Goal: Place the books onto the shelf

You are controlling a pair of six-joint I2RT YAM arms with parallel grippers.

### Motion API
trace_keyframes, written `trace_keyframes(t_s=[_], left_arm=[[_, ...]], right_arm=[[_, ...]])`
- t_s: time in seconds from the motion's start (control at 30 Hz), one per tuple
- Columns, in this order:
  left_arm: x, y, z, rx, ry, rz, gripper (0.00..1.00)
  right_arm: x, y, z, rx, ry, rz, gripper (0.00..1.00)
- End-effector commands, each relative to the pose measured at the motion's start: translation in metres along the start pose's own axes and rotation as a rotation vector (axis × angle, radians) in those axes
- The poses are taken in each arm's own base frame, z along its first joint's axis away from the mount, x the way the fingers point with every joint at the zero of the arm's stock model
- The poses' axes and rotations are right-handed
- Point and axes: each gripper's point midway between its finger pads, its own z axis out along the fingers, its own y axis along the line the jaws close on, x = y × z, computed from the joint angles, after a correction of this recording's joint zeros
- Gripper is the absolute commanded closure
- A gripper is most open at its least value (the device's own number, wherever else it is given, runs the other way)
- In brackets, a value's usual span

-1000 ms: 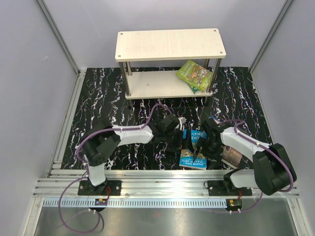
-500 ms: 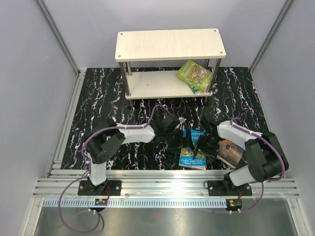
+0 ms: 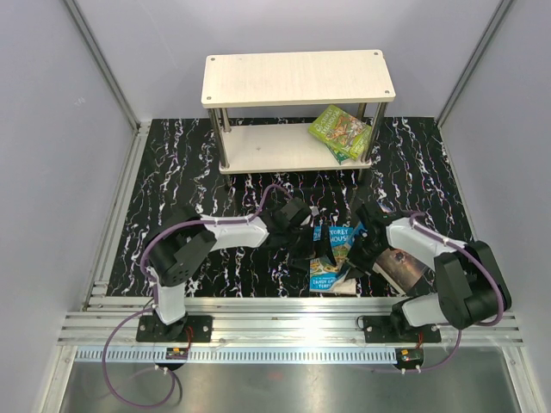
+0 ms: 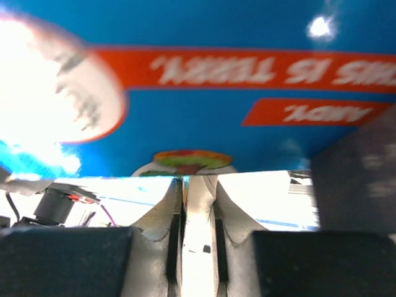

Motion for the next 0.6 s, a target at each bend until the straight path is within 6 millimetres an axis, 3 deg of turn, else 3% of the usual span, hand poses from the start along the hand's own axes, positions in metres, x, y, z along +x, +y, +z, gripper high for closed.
trace_keyframes(t_s=[0.0, 0.13, 0.17, 0.2, 0.23, 0.27, 0.3, 0.4, 0.57], left_arm=[[0.015, -0.021, 0.0, 0.102, 0.031, 0.076, 0.01], [0.007, -0.008, -0.017, 0.139, -0.031, 0.006, 0.01], [0.015, 0.006, -0.022, 0.142, -0.034, -0.029, 0.01], [0.007, 0.01, -0.028, 0.166, -0.065, -0.06, 0.01], [-0.002, 0.001, -0.034, 0.23, -0.107, -0.083, 0.01], [0.003, 0.015, -0.034, 0.228, -0.112, -0.117, 0.01], [-0.009, 0.004, -0.043, 0.292, -0.156, -0.13, 0.01], [-0.016, 0.003, -0.051, 0.329, -0.217, -0.155, 0.01], [-0.032, -0.008, -0.067, 0.413, -0.306, -0.177, 0.01]], right_arm=[[-0.018, 0.088, -0.025, -0.353, -0.123, -0.185, 1.0], [-0.009, 0.115, -0.074, -0.465, -0.177, -0.243, 1.0], [-0.008, 0.124, -0.087, -0.491, -0.19, -0.246, 1.0], [-0.007, 0.128, -0.094, -0.509, -0.194, -0.25, 1.0], [-0.004, 0.132, -0.1, -0.528, -0.195, -0.252, 1.0], [-0.004, 0.14, -0.109, -0.555, -0.196, -0.243, 1.0], [0.0, 0.144, -0.112, -0.576, -0.176, -0.242, 1.0], [0.008, 0.159, -0.12, -0.681, -0.129, -0.243, 1.0], [0.021, 0.162, -0.118, -0.82, -0.048, -0.196, 1.0]])
